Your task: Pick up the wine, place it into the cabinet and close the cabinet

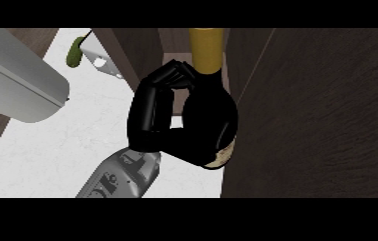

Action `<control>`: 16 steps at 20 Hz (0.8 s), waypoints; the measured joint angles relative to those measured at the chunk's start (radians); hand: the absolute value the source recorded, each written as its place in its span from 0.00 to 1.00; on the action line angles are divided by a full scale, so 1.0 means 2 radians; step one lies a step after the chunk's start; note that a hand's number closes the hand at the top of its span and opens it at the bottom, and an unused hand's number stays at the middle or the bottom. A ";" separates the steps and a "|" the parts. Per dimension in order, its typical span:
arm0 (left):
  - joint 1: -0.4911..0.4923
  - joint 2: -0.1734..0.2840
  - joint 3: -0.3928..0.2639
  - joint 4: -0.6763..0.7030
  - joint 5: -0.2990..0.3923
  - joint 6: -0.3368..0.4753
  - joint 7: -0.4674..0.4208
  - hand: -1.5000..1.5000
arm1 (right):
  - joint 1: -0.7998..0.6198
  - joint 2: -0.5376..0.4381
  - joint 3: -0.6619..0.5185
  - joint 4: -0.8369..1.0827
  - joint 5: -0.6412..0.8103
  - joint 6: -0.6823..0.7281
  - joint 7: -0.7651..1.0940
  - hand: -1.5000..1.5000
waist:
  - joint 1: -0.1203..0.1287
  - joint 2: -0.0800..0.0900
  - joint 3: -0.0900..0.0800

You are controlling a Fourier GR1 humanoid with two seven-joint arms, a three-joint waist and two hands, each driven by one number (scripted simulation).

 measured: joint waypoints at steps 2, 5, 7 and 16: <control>-0.017 0.000 0.000 0.022 0.004 0.010 -0.009 1.00 | -0.002 0.003 0.006 0.000 0.001 -0.002 0.000 0.00 | 0.000 0.000 0.000; -0.027 0.000 -0.002 0.046 0.002 0.018 -0.023 1.00 | 0.002 0.000 0.003 0.000 0.000 0.004 -0.002 0.00 | 0.000 0.000 0.000; -0.033 0.000 -0.013 0.054 0.005 0.036 -0.026 1.00 | 0.000 0.002 0.008 0.000 0.000 0.000 0.002 0.00 | 0.000 0.000 0.000; -0.035 0.000 -0.031 0.098 0.069 0.073 -0.091 1.00 | -0.005 -0.002 0.002 -0.001 0.000 -0.001 0.004 0.00 | -0.001 0.000 0.000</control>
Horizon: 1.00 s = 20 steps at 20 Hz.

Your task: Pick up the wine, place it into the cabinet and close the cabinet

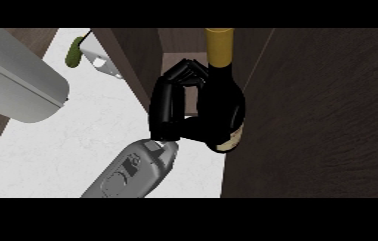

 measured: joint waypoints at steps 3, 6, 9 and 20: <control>0.010 0.000 0.009 0.017 0.019 -0.011 -0.029 1.00 | 0.001 0.000 -0.001 0.000 0.000 0.000 0.000 0.00 | 0.001 0.000 0.000; 0.017 0.000 0.010 0.045 0.023 -0.020 -0.060 1.00 | -0.002 0.003 0.001 0.003 0.002 0.000 -0.007 0.00 | 0.001 0.000 0.000; 0.016 0.000 0.010 0.074 0.012 -0.023 -0.072 1.00 | -0.005 -0.001 0.000 0.000 0.001 -0.002 0.001 0.00 | 0.001 0.000 0.000; 0.008 0.001 0.030 0.157 0.020 -0.030 -0.146 1.00 | -0.008 -0.001 0.001 0.000 0.001 -0.005 0.004 0.00 | 0.001 0.000 0.000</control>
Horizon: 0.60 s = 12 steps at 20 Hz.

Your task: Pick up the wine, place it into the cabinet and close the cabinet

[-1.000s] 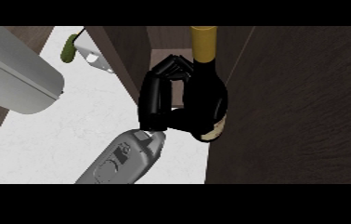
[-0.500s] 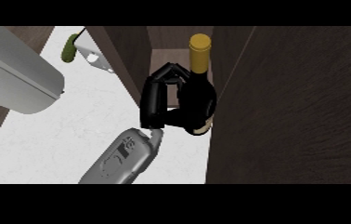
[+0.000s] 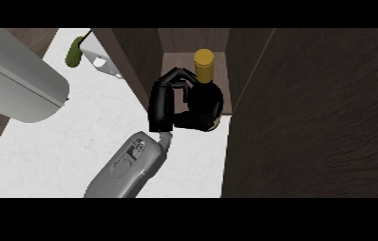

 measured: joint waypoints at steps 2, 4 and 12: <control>-0.004 0.000 0.009 0.015 0.009 -0.007 -0.013 1.00 | 0.005 0.003 0.001 0.000 0.001 0.000 -0.006 0.00 | 0.000 0.000 0.000; -0.005 -0.001 0.020 0.019 0.010 -0.012 -0.018 1.00 | 0.000 0.002 0.001 0.002 0.002 -0.001 -0.006 0.00 | 0.001 0.000 0.000; -0.038 -0.001 0.053 0.069 0.030 -0.037 -0.027 1.00 | -0.006 0.002 0.007 0.001 0.002 -0.005 0.004 0.00 | 0.000 0.000 0.000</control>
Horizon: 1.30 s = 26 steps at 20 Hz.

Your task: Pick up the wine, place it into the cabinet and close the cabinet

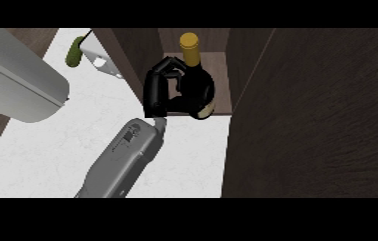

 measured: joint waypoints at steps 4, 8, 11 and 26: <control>-0.023 0.003 0.022 0.040 0.010 -0.023 -0.005 1.00 | 0.003 0.005 0.006 0.002 0.002 -0.002 -0.008 0.00 | -0.001 0.000 0.000; -0.056 0.001 0.040 0.089 0.017 -0.029 -0.007 1.00 | 0.009 0.004 0.000 0.002 0.001 0.002 -0.011 0.00 | -0.003 0.001 0.000; -0.089 0.001 0.054 0.135 0.020 -0.032 -0.016 1.00 | 0.011 0.002 -0.005 0.001 -0.002 0.007 -0.012 0.00 | -0.006 0.002 0.000; -0.196 0.003 0.108 0.300 0.030 -0.029 -0.111 1.00 | 0.008 0.004 -0.004 0.005 -0.007 0.014 -0.013 0.00 | -0.013 0.004 0.000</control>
